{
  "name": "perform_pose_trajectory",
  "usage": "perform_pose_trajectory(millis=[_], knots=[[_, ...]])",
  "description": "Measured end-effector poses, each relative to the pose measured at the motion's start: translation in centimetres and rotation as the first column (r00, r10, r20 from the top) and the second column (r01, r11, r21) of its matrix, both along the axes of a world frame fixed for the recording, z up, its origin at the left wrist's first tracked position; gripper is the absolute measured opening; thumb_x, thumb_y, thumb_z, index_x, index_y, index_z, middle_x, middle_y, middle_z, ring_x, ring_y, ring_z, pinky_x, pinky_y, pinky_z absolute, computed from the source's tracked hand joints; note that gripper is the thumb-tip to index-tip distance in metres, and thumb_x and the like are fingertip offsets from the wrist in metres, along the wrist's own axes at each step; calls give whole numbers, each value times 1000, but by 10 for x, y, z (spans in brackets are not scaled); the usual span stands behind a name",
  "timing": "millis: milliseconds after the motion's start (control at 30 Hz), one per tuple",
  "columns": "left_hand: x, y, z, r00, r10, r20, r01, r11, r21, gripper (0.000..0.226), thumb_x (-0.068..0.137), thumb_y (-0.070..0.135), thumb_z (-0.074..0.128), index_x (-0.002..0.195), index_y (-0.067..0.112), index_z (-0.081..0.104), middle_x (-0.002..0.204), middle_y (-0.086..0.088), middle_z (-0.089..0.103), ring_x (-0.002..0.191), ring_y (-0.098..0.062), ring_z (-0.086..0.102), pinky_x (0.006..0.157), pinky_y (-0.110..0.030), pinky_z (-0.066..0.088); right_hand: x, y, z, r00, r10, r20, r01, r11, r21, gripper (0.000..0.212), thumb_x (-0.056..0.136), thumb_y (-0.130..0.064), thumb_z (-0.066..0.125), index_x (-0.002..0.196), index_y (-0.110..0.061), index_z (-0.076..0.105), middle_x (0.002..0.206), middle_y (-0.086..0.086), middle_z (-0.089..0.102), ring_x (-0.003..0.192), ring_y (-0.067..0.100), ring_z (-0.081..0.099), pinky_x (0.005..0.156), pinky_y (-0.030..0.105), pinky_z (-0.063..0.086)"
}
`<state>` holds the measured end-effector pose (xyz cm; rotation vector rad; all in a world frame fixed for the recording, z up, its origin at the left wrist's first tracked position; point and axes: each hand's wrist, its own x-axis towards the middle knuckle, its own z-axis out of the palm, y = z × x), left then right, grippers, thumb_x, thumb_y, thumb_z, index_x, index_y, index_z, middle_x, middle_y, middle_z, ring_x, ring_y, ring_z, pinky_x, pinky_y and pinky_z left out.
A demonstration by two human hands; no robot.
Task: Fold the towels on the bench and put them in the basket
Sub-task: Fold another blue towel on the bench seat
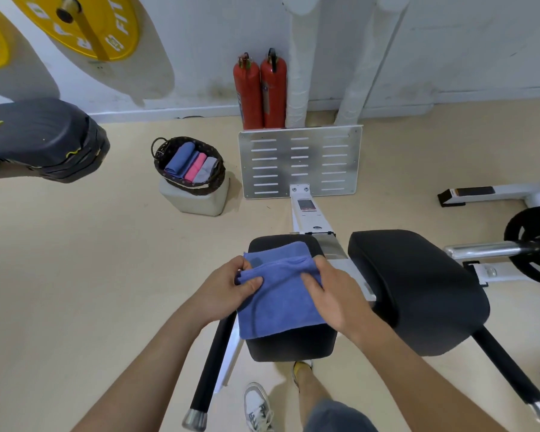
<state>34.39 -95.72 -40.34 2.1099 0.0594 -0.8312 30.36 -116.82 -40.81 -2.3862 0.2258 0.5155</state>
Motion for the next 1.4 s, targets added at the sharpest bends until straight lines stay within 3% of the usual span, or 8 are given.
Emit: perform_pose_trajectory(millis=[100,367,533,700,867,1000,1267,1400], knots=[[9,-2,-4,996,-64,56,60,996,67,18,94,35,52,87,20,45,72,5,57,63,-11,48,58,-23,36,16,-2,-3,998,65,-25,-67,995,-77,25,101,-39,34,112,-17,40,87,2,62,76,20,58,68,31,43],[55,-17,-17,975,-217,37,202,947,248,21,97,37,43,90,18,41,74,2,54,65,-15,48,57,-28,37,74,-14,-26,962,104,-254,-102,995,19,22,99,-32,36,103,-12,44,84,0,56,75,17,55,67,35,45],[66,-27,-34,982,-185,24,168,933,318,19,95,34,47,92,16,44,76,4,54,71,-18,50,54,-24,32,97,-17,-36,934,87,-346,-48,992,117,10,82,-17,50,74,-12,48,63,-4,43,58,12,39,53,27,30],[78,-28,-44,984,-180,-9,170,913,370,10,86,25,56,94,19,54,82,4,58,80,-19,55,56,-20,34,110,-23,-43,897,163,-411,-113,983,143,34,72,-13,62,103,-22,54,83,-6,56,74,14,53,64,28,43],[96,-33,-42,942,-238,-237,307,897,318,22,76,28,67,94,16,71,89,-3,70,84,-19,64,68,-27,48,125,-22,-46,842,303,-446,-266,953,145,25,72,-17,63,97,-18,66,95,1,67,87,17,64,73,32,53],[107,-52,-48,866,-413,-282,498,763,411,36,82,45,65,94,12,68,92,-5,68,86,-22,62,73,-31,46,131,-17,-45,832,341,-437,-324,939,116,14,75,-21,65,88,-16,63,88,1,64,76,14,57,63,26,45],[107,-53,-56,821,-530,-210,561,682,469,23,96,41,43,94,18,45,99,-3,57,84,-21,49,74,-33,40,131,-10,-54,875,365,-317,-371,928,45,13,80,-15,56,90,-22,53,95,-4,57,85,17,52,59,22,36],[110,-55,-66,827,-508,-239,556,681,476,27,95,39,45,103,16,55,104,-4,61,89,-22,54,77,-34,43,137,-10,-63,841,388,-376,-407,913,31,32,81,-11,53,109,-23,60,107,-4,61,97,18,57,77,29,48]])
